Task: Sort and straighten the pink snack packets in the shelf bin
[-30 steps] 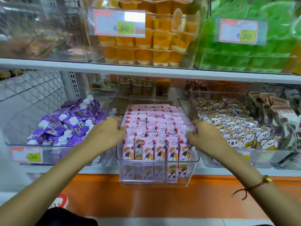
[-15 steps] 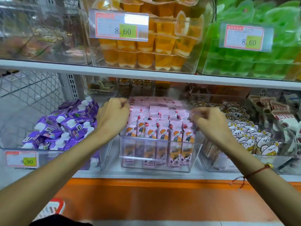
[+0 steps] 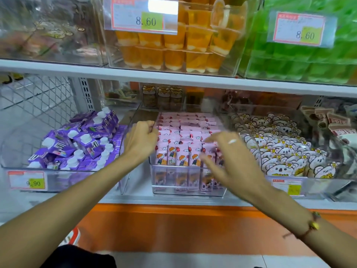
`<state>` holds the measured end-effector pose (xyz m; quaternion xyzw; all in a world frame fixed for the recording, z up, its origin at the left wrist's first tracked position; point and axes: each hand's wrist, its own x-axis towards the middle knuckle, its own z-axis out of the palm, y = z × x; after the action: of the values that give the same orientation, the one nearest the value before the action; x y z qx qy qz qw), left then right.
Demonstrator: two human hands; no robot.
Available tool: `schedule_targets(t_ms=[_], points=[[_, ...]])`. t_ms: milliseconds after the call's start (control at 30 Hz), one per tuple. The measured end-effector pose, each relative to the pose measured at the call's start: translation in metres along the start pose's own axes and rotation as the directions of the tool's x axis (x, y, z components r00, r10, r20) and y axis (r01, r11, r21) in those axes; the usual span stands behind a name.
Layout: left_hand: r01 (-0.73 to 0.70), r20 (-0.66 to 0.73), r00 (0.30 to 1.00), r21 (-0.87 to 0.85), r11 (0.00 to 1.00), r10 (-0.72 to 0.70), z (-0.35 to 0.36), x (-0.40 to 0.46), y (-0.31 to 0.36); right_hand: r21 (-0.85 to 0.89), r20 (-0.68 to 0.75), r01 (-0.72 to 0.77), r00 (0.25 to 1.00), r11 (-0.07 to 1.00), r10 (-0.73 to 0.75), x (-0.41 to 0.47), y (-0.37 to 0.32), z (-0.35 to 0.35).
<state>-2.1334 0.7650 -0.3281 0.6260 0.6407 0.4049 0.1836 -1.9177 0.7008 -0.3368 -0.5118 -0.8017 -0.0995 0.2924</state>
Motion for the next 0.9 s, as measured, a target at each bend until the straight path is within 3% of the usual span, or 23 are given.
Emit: schedule_targets(t_ms=[67, 133, 300, 533, 700, 900], points=[[0.011, 0.029, 1.0, -0.039, 0.999, -0.01, -0.001, -0.001, -0.001, 0.01, 0.232, 0.053, 0.971, 0.999, -0.054, -0.015, -0.011, 0.001], [0.019, 0.11, 0.994, -0.048, 0.999, -0.014, -0.003, -0.005, -0.003, -0.004, 0.316, 0.028, 0.948, 1.0, -0.025, -0.022, -0.005, 0.005], [-0.011, 0.191, 0.981, -0.068, 0.998, 0.024, -0.007, -0.009, -0.004, 0.091, 0.231, 0.012, 0.972, 0.996, -0.033, -0.017, 0.001, 0.016], [-0.006, 0.164, 0.986, -0.123, 0.992, 0.026, 0.003, -0.014, -0.014, 0.186, 0.321, -0.006, 0.945, 0.982, -0.055, -0.022, 0.004, 0.02], [-0.017, 0.139, 0.989, -0.169, 0.985, 0.041, 0.006, -0.019, -0.026, 0.153, 0.315, 0.009, 0.948, 0.988, -0.057, -0.031, 0.002, 0.021], [0.059, 0.206, 0.978, -0.122, 0.991, -0.032, 0.002, -0.017, -0.022, 0.101, 0.377, 0.005, 0.925, 0.995, -0.043, -0.03, -0.007, 0.015]])
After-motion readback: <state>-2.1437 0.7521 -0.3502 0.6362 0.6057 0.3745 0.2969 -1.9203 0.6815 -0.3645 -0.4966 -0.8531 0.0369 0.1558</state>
